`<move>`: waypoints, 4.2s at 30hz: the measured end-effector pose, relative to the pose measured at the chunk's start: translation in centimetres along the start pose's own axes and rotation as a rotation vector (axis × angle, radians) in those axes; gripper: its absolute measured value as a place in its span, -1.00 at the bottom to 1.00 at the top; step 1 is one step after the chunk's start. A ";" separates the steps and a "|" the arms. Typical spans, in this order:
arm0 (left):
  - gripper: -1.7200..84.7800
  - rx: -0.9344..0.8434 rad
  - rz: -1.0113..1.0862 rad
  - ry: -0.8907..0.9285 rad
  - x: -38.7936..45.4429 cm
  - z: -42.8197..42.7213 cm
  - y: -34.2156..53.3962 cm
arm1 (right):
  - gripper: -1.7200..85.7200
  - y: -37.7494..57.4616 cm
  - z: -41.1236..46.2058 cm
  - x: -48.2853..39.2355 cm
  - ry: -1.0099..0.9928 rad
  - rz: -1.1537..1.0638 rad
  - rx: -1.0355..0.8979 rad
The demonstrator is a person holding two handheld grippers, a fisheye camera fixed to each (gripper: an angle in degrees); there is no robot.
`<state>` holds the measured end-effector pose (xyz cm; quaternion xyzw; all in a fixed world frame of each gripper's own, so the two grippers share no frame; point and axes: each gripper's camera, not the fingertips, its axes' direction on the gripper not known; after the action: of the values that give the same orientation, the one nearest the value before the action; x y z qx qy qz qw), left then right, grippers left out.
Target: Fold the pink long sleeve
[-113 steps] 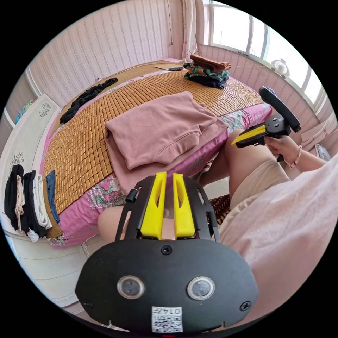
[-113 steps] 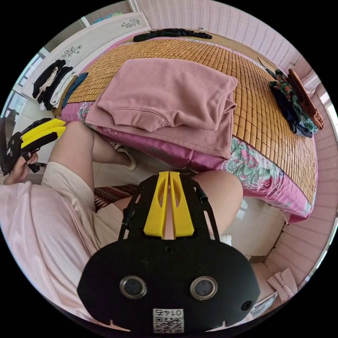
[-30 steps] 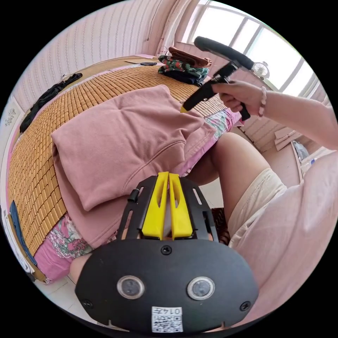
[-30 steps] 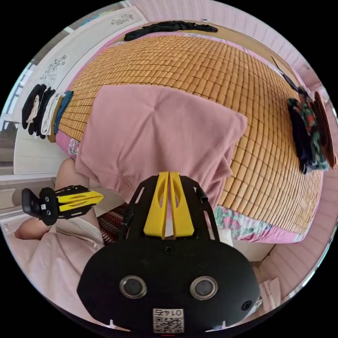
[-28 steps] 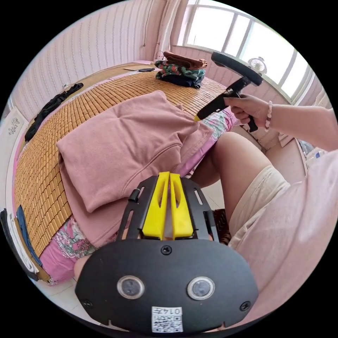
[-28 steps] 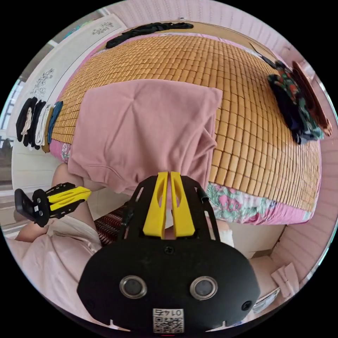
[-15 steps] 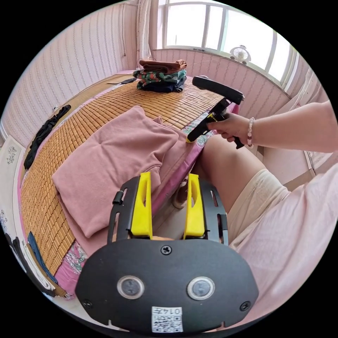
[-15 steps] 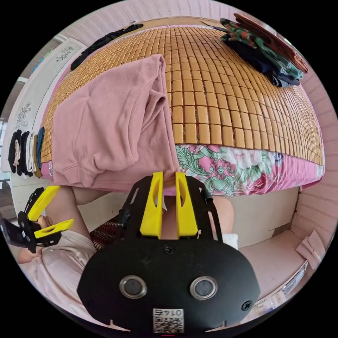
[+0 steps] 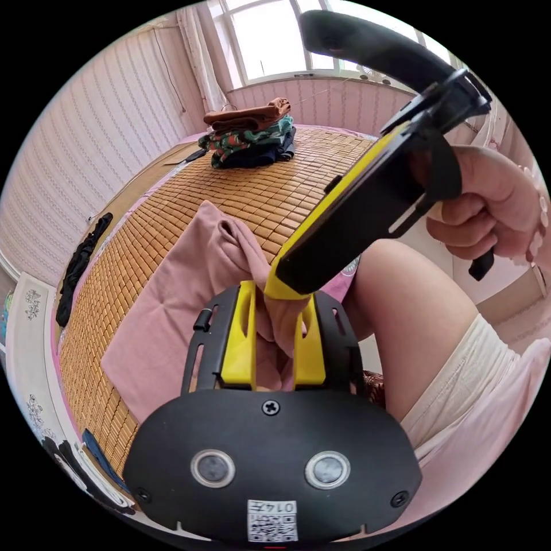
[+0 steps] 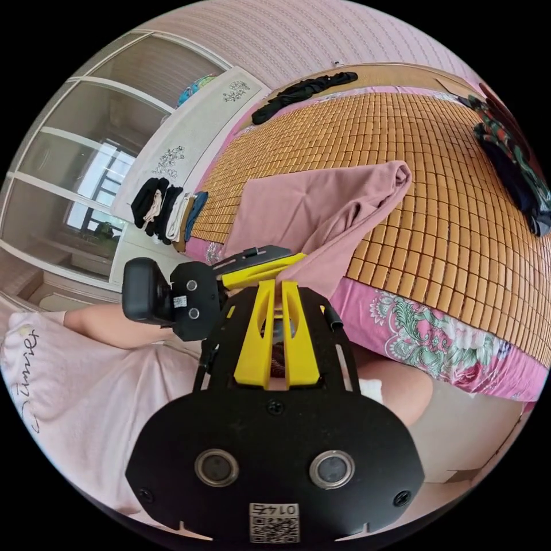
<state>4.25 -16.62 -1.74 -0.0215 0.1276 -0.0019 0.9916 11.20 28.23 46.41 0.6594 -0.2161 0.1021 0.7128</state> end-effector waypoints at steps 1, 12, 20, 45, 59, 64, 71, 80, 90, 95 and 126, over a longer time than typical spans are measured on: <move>-0.80 -0.004 -0.008 0.002 -0.4 0.1 0.3 | -0.90 0.4 -0.1 0.5 0.023 0.005 0.007; -0.83 0.038 -0.047 0.181 -1.0 -2.6 4.6 | -0.63 6.9 0.8 13.7 -0.264 0.480 0.305; -0.84 0.110 -0.001 0.270 -1.1 -3.7 6.2 | -0.83 10.1 -1.2 14.9 -0.293 0.534 0.338; -0.78 0.078 -0.821 -0.010 -14.0 -5.3 23.1 | -0.77 -8.7 -1.8 -10.0 0.020 -0.009 0.103; -0.70 -0.011 -0.805 0.106 -16.8 0.6 21.5 | -0.78 -9.5 -6.6 -18.1 0.358 -0.036 -0.032; -0.71 -0.046 -0.784 0.127 -19.0 3.4 20.1 | -0.75 -18.2 -6.5 -24.0 0.438 -0.177 -0.025; -0.81 -0.138 -0.725 0.223 -21.6 5.2 18.9 | -0.70 -30.4 -2.6 -30.1 0.627 -0.341 -0.196; -0.81 -0.122 -0.773 0.242 -23.1 5.9 20.4 | -0.69 -40.8 4.6 -28.8 0.699 -0.300 -0.545; -0.67 -0.121 -0.814 0.262 -25.1 7.5 21.0 | -0.70 -46.4 3.4 -28.1 0.420 -0.220 -0.524; -0.63 -0.093 -0.766 0.307 -25.4 7.8 21.2 | -0.74 -47.7 2.7 -29.6 0.439 -0.268 -0.486; -0.85 0.075 -1.254 -0.171 -41.0 0.2 37.4 | -0.64 -77.8 13.1 -56.4 0.069 -0.674 -0.330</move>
<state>-35.47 21.17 7.18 -0.0574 0.0107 -0.5851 0.8089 -7.55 14.73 -47.84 0.5662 0.0236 -0.1523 0.8098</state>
